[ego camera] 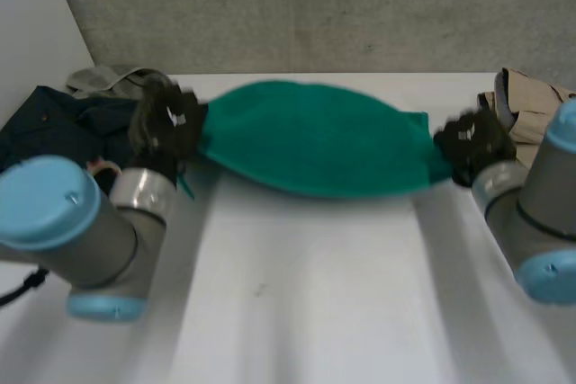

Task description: Fold the laundry.

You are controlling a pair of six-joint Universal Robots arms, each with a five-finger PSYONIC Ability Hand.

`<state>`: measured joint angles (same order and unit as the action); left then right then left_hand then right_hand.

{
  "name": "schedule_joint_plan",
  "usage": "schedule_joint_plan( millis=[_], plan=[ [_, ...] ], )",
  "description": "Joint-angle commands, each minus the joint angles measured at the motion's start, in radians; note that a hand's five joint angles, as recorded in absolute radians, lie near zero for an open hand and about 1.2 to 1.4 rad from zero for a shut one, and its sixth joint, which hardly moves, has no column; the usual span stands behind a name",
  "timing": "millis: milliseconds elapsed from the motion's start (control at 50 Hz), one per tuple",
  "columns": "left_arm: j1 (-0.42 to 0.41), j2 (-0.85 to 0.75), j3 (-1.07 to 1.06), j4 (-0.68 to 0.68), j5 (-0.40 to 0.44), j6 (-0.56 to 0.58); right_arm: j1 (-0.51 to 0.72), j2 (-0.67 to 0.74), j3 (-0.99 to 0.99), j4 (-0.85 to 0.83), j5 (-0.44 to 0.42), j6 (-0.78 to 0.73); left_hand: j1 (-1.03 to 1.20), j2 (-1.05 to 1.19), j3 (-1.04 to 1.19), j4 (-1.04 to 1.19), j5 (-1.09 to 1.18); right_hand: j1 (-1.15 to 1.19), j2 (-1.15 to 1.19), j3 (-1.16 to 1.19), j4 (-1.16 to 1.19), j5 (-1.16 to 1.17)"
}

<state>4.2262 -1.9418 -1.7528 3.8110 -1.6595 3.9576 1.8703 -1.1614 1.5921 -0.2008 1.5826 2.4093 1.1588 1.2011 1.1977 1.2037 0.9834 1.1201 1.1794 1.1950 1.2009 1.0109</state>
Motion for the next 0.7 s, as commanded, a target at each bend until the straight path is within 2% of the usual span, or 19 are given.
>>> schedule_joint_plan(
  millis=[20,60,160,220,240,280,300,380,460,620,700],
  plan=[
    [-0.031,-0.059,-0.073,-0.007,0.003,0.005,-0.052,0.005,0.106,0.006,-0.035,0.037,0.238,0.195,0.199,0.193,0.238,0.276,0.217,0.201,0.195,0.211],
    [-0.029,-0.048,-0.082,-0.019,0.003,0.000,-0.057,0.000,0.115,0.006,-0.045,0.040,0.238,0.195,0.199,0.193,0.238,0.276,0.217,0.201,0.195,0.211],
    [0.001,0.075,-0.096,-0.111,0.023,-0.027,-0.114,-0.058,0.146,0.009,-0.073,0.062,-0.650,-0.693,-0.689,-0.695,-0.649,0.276,0.217,0.201,0.195,0.211],
    [0.038,0.115,-0.096,-0.166,0.047,-0.090,-0.135,-0.076,0.163,0.007,-0.091,0.073,-0.722,-0.764,-0.761,-0.767,-0.721,0.276,0.217,0.201,0.195,0.211],
    [0.069,0.136,-0.094,-0.203,0.066,-0.154,-0.143,-0.078,0.170,0.007,-0.105,0.082,-0.818,-0.860,-0.857,-0.863,-0.817,0.276,0.217,0.201,0.195,0.211],
    [0.098,0.159,-0.094,-0.240,0.083,-0.227,-0.143,-0.077,0.172,0.007,-0.116,0.090,-0.834,-0.876,-0.873,-0.879,-0.833,0.276,0.217,0.201,0.195,0.211],
    [0.128,0.176,-0.096,-0.275,0.101,-0.312,-0.146,-0.076,0.177,0.007,-0.125,0.094,-0.834,-0.876,-0.873,-0.879,-0.833,0.276,0.217,0.201,0.195,0.211],
    [0.191,0.185,-0.102,-0.356,0.150,-0.510,-0.158,-0.076,0.180,0.007,-0.130,0.105,-0.796,-0.838,-0.835,-0.841,-0.795,0.276,0.217,0.201,0.195,0.211],
    [0.239,0.185,-0.134,-0.421,0.181,-0.609,-0.160,-0.076,0.180,0.007,-0.131,0.110,-0.755,-0.797,-0.794,-0.800,-0.754,0.276,0.217,0.201,0.195,0.211],
    [0.265,0.161,-0.168,-0.421,0.188,-0.627,-0.160,-0.076,0.183,0.007,-0.133,0.111,-0.584,-0.627,-0.623,-0.629,-0.584,0.276,0.217,0.201,0.195,0.211],
    [0.265,0.077,-0.143,-0.398,0.185,-0.629,-0.160,-0.076,0.184,0.007,-0.135,0.111,-0.461,-0.503,-0.500,-0.506,-0.460,0.276,0.217,0.201,0.195,0.211]
  ],
)
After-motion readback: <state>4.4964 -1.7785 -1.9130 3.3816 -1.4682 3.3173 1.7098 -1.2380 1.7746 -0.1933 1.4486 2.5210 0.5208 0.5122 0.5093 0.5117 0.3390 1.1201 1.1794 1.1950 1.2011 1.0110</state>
